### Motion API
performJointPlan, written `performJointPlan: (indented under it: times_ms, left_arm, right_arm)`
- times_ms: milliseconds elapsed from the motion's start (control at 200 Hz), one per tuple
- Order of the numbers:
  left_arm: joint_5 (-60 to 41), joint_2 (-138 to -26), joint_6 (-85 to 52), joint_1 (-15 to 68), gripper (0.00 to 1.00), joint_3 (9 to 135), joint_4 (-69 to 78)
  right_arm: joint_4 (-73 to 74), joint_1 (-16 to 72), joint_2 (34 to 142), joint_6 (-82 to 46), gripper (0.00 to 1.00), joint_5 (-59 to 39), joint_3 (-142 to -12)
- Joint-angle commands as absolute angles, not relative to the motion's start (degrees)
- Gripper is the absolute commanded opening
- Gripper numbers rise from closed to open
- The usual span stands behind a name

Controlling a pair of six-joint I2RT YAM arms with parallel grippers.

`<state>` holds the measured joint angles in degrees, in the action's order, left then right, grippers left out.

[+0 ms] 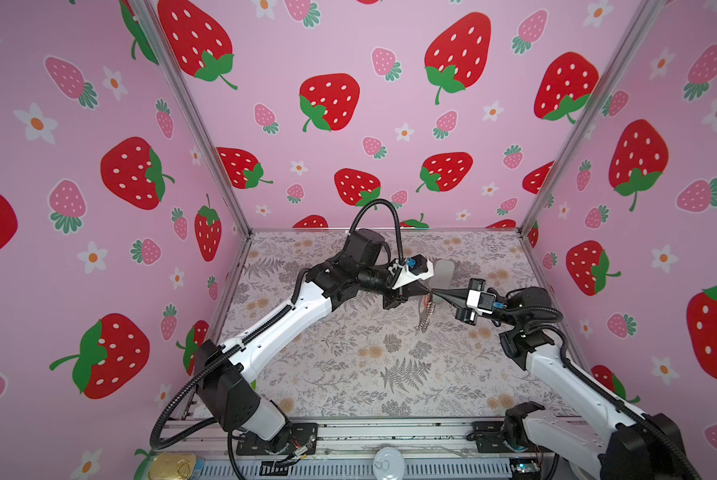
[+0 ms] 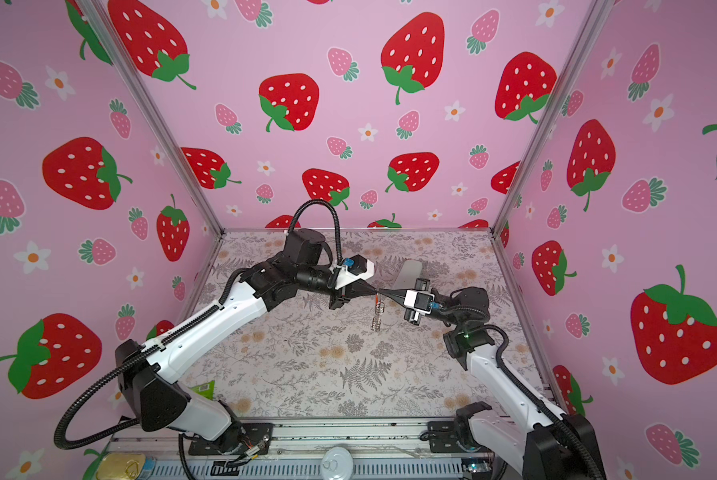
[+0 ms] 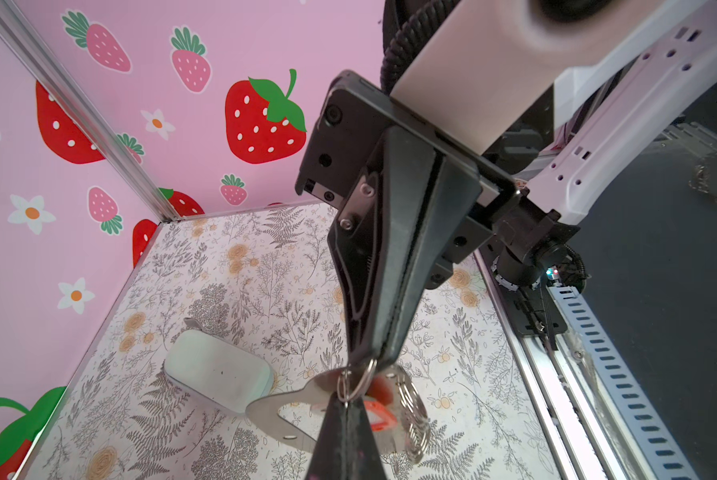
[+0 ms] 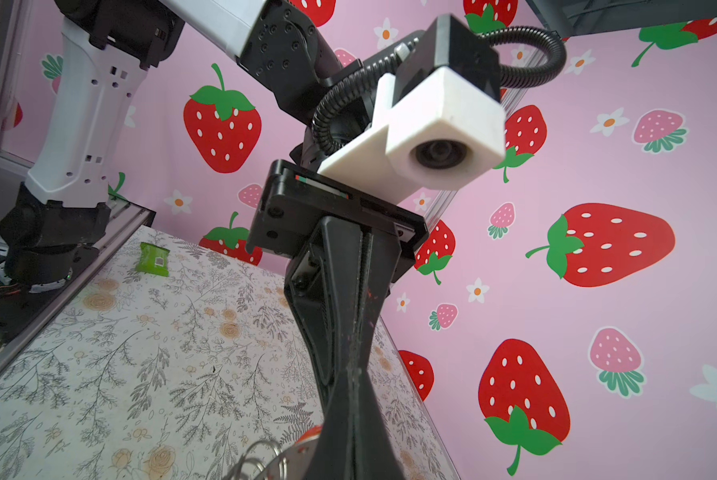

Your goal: Put the keys on the keyring

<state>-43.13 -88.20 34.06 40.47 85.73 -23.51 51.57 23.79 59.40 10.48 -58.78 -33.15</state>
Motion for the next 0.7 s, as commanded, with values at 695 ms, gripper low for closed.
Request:
performJointPlan:
  times_ms: [695]
  left_arm:
    - [-44.6, -88.0, 33.8, 40.8, 0.26, 86.0, -21.1]
  right_arm:
    - [62.8, 25.3, 60.0, 7.1, 0.00, -56.6, -31.2]
